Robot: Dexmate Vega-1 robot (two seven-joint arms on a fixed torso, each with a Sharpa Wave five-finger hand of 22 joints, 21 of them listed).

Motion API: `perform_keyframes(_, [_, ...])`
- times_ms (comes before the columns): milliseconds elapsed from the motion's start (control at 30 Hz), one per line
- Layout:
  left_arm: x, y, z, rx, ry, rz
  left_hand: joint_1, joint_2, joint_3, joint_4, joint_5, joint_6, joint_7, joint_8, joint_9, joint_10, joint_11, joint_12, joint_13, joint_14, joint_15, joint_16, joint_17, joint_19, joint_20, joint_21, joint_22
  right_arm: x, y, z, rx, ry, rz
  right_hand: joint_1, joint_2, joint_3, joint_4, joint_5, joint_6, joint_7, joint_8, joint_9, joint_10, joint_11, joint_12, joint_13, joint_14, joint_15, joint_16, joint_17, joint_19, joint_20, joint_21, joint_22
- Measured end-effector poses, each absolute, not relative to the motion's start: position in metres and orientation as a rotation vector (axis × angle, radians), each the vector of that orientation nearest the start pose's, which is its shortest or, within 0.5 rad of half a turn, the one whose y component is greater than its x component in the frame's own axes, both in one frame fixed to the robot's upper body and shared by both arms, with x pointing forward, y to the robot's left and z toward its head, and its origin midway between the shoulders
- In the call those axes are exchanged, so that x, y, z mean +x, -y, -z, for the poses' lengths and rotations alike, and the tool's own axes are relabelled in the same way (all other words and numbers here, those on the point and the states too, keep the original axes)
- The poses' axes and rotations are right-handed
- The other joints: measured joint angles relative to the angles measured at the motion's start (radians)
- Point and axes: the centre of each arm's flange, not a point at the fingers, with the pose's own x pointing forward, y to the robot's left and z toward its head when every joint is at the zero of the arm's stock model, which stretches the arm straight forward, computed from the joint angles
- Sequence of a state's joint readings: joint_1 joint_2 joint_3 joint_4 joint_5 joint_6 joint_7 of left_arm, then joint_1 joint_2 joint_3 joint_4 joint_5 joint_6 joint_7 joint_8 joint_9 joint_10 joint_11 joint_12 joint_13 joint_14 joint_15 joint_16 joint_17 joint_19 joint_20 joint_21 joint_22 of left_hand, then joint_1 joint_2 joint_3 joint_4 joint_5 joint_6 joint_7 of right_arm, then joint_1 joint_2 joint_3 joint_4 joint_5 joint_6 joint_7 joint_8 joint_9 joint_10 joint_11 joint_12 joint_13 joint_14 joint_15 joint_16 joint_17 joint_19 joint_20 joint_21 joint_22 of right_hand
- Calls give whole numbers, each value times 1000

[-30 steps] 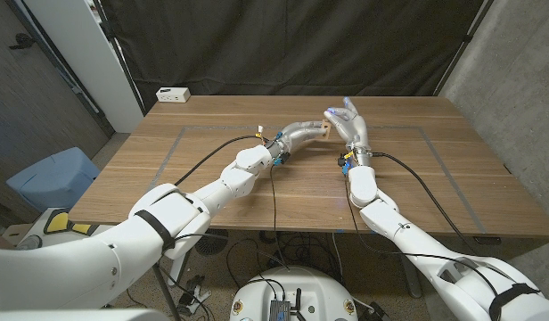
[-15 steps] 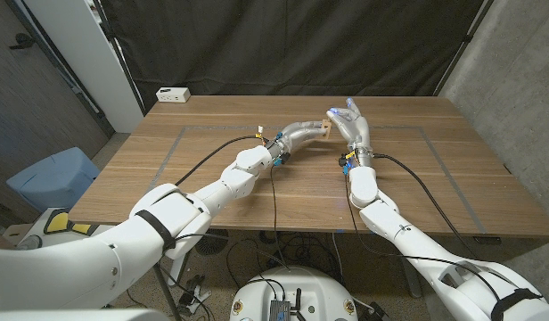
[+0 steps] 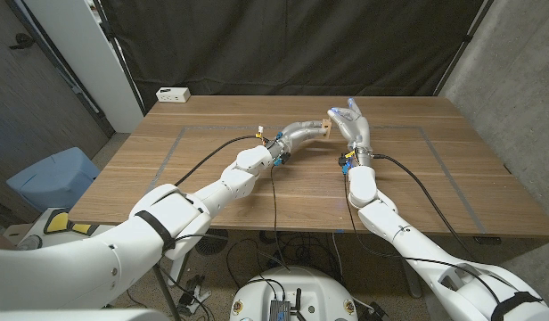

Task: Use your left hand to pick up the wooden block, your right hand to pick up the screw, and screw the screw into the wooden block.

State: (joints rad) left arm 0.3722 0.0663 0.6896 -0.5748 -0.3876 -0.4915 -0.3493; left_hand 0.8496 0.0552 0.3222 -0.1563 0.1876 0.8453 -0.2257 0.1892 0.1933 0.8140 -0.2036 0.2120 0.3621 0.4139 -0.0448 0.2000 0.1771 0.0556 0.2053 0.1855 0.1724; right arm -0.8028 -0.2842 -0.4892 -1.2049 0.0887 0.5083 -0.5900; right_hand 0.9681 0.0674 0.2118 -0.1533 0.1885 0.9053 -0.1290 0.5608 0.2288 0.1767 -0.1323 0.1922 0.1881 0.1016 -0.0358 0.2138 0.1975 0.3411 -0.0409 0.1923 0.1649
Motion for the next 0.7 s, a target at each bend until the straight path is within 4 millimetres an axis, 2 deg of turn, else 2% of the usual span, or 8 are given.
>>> perform_keyframes(700, [709,-54,3,288,554,680,0,0,0,0,0,0,0,0,0,0,0,0,0,0,0,0,0,0,0,0,0,632,191,23,-100,876,195,0,0,-5,1,0,0,0,1,0,0,0,0,0,0,0,0,0,0,0,0,0])
